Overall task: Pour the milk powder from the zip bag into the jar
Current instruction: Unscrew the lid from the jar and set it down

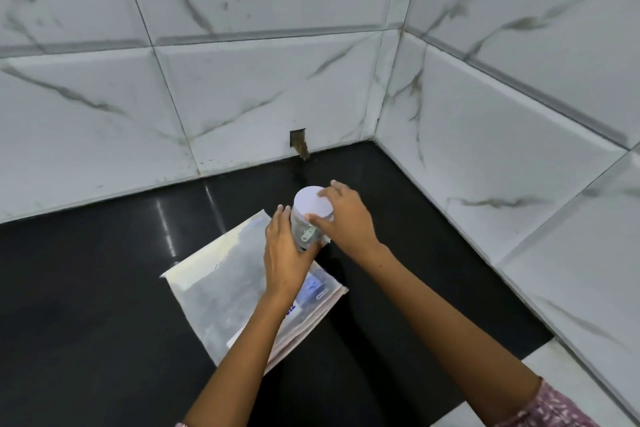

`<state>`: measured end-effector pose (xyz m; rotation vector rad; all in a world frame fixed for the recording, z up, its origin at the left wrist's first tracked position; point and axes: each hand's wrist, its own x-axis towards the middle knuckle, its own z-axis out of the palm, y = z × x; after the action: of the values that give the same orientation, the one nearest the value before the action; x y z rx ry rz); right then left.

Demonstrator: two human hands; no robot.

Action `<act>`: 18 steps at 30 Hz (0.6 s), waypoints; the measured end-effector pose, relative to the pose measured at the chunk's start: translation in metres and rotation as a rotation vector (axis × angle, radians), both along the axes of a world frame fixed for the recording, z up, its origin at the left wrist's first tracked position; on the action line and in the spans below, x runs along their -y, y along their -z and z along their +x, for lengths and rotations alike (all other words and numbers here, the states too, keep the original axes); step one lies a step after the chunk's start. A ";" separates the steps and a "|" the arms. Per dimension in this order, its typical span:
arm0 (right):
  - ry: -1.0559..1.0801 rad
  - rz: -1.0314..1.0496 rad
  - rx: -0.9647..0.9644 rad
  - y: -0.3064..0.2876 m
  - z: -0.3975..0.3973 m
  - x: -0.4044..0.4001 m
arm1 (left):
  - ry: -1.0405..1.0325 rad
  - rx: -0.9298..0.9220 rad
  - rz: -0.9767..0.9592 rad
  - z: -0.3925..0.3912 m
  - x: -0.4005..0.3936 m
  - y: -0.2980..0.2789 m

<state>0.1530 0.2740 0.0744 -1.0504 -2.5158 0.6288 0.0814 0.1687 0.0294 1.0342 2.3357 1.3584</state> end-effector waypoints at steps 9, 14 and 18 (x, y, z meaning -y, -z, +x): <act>-0.053 0.131 0.057 0.004 -0.014 -0.008 | -0.181 0.025 0.069 -0.001 -0.028 0.012; -0.056 0.161 0.037 0.008 -0.011 -0.010 | -0.275 0.021 0.158 0.003 -0.039 0.016; -0.164 0.167 0.048 0.006 -0.008 -0.016 | -0.289 0.028 0.194 0.001 -0.038 0.022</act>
<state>0.1448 0.2896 0.0687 -0.8165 -2.6615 0.4313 0.0829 0.2065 0.0070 0.7376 2.4423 1.7216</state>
